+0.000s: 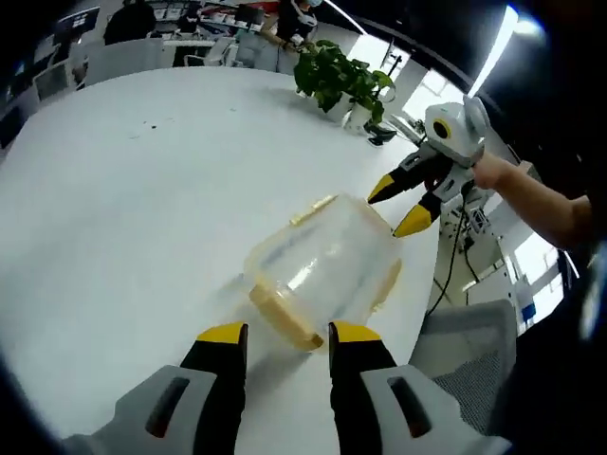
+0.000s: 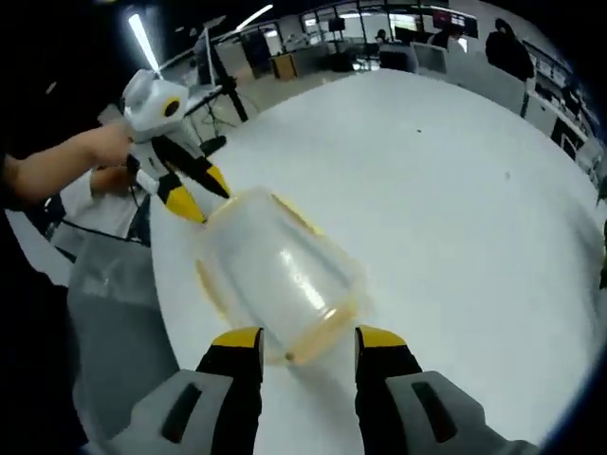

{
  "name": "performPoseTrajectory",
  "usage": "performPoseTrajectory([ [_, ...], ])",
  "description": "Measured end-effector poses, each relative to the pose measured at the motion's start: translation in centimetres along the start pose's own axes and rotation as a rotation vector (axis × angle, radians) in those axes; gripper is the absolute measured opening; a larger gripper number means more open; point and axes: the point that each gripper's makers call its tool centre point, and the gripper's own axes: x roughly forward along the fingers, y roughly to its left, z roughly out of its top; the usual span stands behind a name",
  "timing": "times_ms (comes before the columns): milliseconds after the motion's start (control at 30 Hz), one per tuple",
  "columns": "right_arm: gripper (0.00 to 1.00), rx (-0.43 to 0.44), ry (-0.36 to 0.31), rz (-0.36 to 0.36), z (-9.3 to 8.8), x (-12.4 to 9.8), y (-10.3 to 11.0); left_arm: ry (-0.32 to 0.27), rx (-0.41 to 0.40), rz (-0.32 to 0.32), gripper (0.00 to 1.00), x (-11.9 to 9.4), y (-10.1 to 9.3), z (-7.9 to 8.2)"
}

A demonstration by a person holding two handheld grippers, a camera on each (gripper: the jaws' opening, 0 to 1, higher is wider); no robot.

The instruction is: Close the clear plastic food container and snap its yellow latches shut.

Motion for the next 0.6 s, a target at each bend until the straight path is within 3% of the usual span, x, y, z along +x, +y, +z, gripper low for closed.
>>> performPoseTrajectory([
  [100, 0.33, 0.028, -0.018, 0.0, 0.0, 0.3, 0.2, -0.025, -0.024, 0.003, 0.27, 0.1, -0.2, 0.4],
  [300, 0.34, 0.032, -0.011, 0.016, -1.1, 0.9, 0.4, -0.008, -0.075, 0.019, 0.29, 0.8, -0.2, 0.0],
  [600, 0.34, 0.066, -0.027, 0.015, -1.0, 0.9, 0.3, -0.031, -0.167, 0.038, 0.31, 1.2, -0.1, 0.1],
])
